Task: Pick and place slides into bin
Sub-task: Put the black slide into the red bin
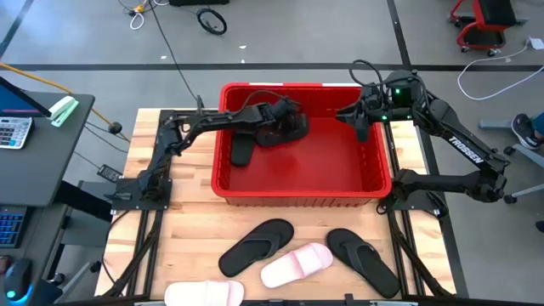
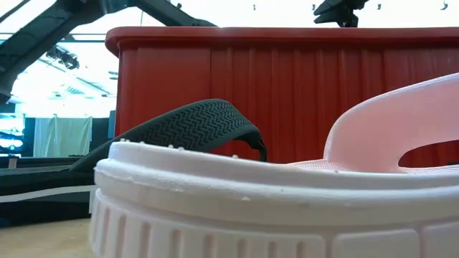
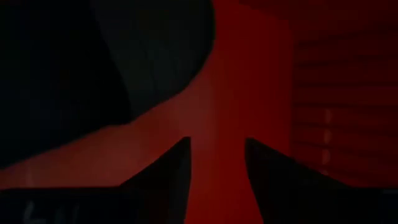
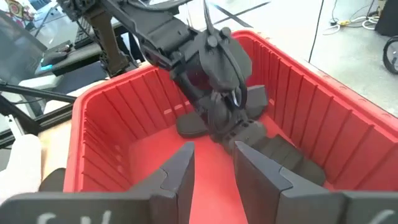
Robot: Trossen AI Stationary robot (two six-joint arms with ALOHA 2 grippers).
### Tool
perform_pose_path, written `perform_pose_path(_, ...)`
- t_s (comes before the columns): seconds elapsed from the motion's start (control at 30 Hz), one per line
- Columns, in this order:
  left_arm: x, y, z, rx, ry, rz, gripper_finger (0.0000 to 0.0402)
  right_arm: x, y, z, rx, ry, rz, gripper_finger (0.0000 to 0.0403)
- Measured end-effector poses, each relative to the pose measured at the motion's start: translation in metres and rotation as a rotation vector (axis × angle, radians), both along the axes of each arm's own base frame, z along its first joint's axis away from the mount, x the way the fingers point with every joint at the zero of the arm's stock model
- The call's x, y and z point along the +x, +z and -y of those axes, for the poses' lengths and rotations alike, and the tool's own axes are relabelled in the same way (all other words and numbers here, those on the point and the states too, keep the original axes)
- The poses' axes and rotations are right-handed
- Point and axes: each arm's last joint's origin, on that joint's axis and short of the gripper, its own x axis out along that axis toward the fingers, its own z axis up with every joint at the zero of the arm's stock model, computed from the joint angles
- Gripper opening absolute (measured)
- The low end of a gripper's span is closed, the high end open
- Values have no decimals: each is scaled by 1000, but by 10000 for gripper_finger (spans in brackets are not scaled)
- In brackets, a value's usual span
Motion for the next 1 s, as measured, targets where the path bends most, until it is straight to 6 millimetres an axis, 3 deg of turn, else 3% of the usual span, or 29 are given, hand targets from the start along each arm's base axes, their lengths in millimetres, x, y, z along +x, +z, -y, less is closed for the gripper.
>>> perform_pose_path(0.37,-11,-5,-6,-17,81,-98,140,0,0,1,-35,-11,-16,116)
perform_pose_path(0.83,-24,-8,-32,-6,183,-125,176,0,0,2,-87,-22,-38,116)
perform_pose_path(1.0,-19,-16,-37,-7,186,-96,177,-1,0,2,-92,-32,-41,116)
